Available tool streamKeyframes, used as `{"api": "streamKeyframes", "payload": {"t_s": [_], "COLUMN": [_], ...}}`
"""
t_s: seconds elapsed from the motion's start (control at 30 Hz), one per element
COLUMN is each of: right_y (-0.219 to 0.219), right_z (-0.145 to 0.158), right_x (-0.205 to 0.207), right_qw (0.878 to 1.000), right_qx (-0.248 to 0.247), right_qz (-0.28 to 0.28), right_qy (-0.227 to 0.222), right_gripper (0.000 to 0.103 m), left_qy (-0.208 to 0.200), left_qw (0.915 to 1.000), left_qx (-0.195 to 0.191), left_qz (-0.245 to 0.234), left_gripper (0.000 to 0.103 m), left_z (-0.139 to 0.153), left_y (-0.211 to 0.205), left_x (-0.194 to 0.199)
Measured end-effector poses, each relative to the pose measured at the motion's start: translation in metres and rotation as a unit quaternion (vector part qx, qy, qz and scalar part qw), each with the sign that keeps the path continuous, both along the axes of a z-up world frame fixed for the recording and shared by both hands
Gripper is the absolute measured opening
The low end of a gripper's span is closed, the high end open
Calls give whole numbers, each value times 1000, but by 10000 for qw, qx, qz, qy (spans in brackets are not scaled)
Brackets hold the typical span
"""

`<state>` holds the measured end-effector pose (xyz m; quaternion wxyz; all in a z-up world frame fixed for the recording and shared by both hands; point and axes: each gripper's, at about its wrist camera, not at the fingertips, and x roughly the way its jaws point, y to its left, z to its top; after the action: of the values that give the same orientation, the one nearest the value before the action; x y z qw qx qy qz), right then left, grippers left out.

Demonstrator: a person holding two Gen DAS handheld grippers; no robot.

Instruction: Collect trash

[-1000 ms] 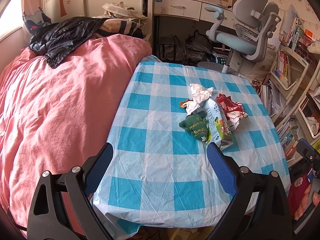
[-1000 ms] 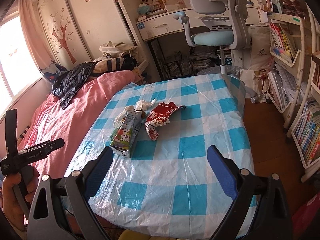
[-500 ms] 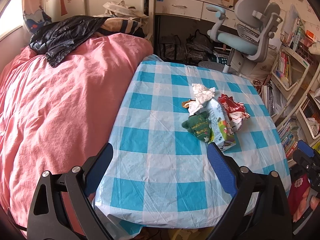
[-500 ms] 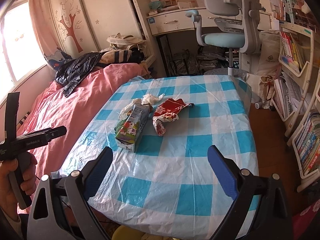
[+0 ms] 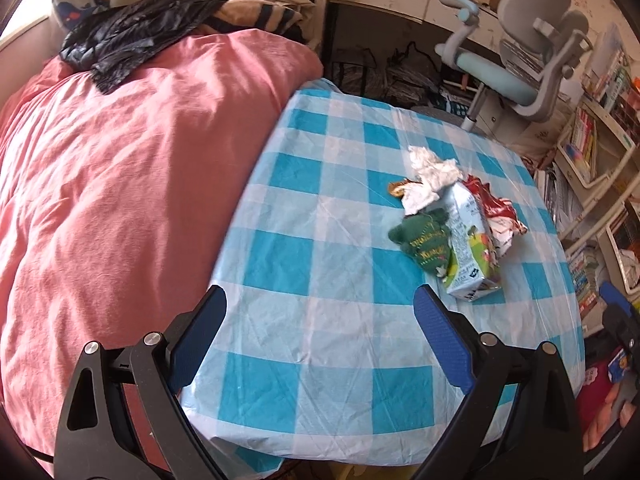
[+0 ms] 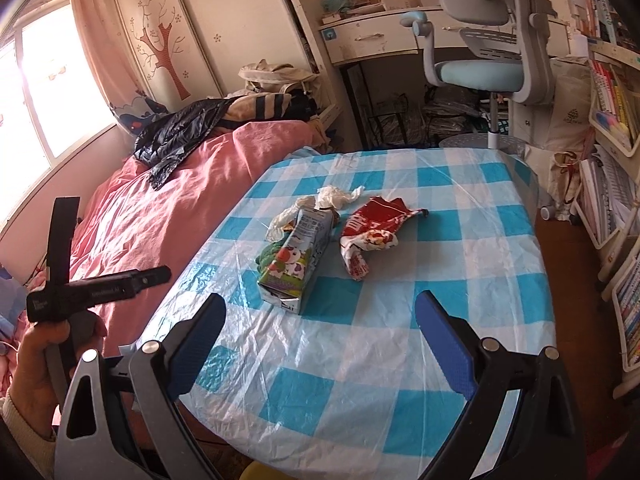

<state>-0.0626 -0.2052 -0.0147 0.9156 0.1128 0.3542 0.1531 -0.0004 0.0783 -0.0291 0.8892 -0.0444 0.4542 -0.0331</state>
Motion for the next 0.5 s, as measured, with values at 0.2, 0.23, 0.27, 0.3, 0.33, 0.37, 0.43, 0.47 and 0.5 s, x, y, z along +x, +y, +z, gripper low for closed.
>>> {"api": "streamKeyframes", "payload": {"t_s": [0.2,0.23,0.27,0.3,0.33,0.37,0.43,0.47,0.5], "right_y": [21,25,27,27,26,24,21,20,20], "right_z": [-12,-14,-15,-17,-18,-21,-28,-34,-40], "right_x": [28,33,39,44,51,59,77,86,93], "right_qw": [9984,9979,9976,9972,9964,9952,9902,9867,9831], "right_qx": [2,17,75,189,380,594,1065,1292,1489], "right_qz": [455,530,568,587,594,589,575,561,534], "right_qy": [324,362,392,421,464,518,690,808,918], "right_gripper": [92,92,92,92,92,92,92,92,91], "left_qy": [136,187,205,210,219,248,304,325,352], "left_qw": [9999,9997,9996,9996,9995,9993,9987,9985,9983], "left_qx": [-85,-136,-155,-157,-159,-191,-245,-224,-171], "left_qz": [-60,-60,-84,-127,-174,-222,-319,-370,-434], "left_gripper": [91,91,91,91,91,91,91,91,91], "left_z": [-12,-15,-17,-19,-22,-26,-33,-37,-42], "left_y": [-12,-13,-17,-21,-25,-30,-40,-46,-53], "left_x": [19,25,31,37,44,51,63,69,75]}}
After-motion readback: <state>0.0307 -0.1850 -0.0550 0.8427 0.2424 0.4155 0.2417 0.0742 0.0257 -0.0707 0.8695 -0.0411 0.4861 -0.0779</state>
